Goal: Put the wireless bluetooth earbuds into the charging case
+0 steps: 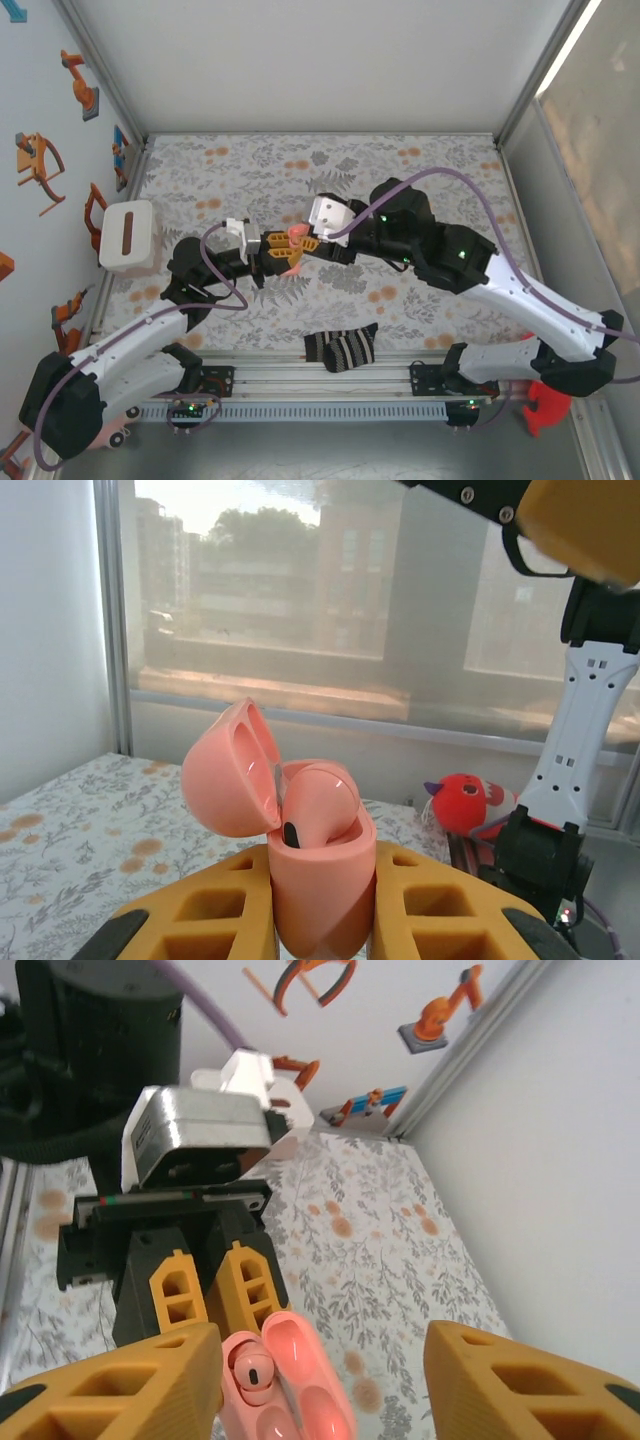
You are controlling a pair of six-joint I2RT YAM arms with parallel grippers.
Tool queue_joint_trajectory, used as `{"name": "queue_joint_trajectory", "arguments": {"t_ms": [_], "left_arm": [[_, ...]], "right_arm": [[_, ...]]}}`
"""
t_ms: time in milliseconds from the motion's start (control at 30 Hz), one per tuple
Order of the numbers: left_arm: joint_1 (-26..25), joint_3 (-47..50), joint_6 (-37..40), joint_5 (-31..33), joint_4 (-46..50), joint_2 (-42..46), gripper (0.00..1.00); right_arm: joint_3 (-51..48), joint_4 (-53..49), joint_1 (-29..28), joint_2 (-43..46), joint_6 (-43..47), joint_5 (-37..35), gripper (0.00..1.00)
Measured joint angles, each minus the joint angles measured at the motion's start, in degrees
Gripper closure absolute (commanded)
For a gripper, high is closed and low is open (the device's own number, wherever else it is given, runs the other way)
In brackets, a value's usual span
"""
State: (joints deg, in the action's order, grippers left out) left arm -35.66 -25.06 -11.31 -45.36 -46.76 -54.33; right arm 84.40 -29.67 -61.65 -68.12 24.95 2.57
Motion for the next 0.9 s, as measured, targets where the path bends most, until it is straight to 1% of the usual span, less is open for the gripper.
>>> {"name": "queue_joint_trajectory", "arguments": {"t_ms": [133, 200, 333, 500, 633, 800, 900], "left_arm": [[0.0, 0.0, 0.0, 0.81, -1.05, -0.09, 1.0], [0.0, 0.04, -0.02, 1.27, -2.08, -0.15, 1.0], [0.0, 0.22, -0.02, 2.27, -3.28, -0.2, 1.0], [0.0, 0.44, 0.0, 2.56, -3.04, -0.04, 1.0], [0.0, 0.46, 0.76, 2.8, -0.33, 2.05, 1.0], [0.0, 0.57, 2.62, 3.02, 3.52, 6.43, 1.0], [0.0, 0.57, 3.74, 3.15, 6.19, 8.44, 1.0]], "right_arm": [[0.0, 0.48, 0.68, 2.23, -2.71, -2.47, 0.29], [-0.02, 0.46, 1.68, 2.82, -4.39, -3.72, 0.26], [-0.74, 0.15, 5.29, 3.76, -8.72, -6.62, 0.25], [-1.92, -3.13, 13.42, 4.22, -16.2, -8.48, 0.22], [-3.3, -7.32, 20.15, 4.15, -21.7, -8.2, 0.21], [-5.42, -11.8, 31.21, 2.38, -27.93, -3.02, 0.2], [-5.73, -15.82, 38.38, -1.92, -30.77, 1.33, 0.22]]}}
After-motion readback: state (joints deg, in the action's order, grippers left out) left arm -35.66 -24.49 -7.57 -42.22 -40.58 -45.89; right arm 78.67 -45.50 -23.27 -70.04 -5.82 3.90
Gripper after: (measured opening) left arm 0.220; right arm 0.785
